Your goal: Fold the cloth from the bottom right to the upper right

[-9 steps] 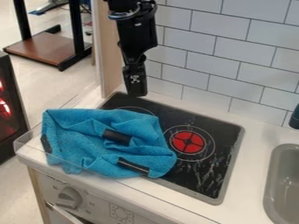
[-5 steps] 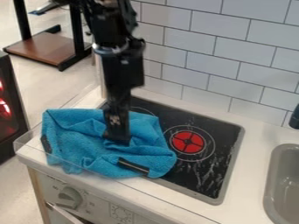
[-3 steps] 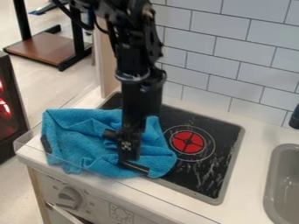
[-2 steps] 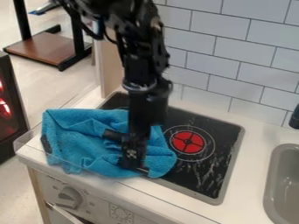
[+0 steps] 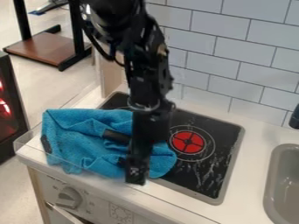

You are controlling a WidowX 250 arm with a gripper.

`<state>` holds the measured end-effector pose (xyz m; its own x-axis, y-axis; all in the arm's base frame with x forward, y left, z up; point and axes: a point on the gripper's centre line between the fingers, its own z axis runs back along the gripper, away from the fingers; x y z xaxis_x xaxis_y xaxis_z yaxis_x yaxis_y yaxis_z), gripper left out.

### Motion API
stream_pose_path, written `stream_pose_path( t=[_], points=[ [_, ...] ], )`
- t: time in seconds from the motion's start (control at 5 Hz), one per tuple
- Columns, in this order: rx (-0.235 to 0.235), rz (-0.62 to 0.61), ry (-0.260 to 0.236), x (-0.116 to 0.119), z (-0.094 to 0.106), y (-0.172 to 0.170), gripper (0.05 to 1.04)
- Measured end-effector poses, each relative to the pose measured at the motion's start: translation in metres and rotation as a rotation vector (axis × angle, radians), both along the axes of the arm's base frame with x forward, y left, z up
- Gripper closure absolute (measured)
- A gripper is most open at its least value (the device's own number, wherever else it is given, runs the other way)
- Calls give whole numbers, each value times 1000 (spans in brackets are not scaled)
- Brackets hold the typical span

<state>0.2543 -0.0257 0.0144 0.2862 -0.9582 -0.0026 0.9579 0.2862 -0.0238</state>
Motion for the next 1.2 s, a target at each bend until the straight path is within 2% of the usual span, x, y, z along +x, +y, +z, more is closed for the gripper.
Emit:
stream_pose_path(
  t=[0.4, 0.6, 1.0, 1.2],
  points=[
    [27, 3, 19, 3, -11, -1, 84],
    [43, 0, 17, 8, -14, -2, 144],
    [56, 10, 9, 10, -20, -5, 709],
    [57, 15, 6, 10, -20, -5, 914]
  ],
)
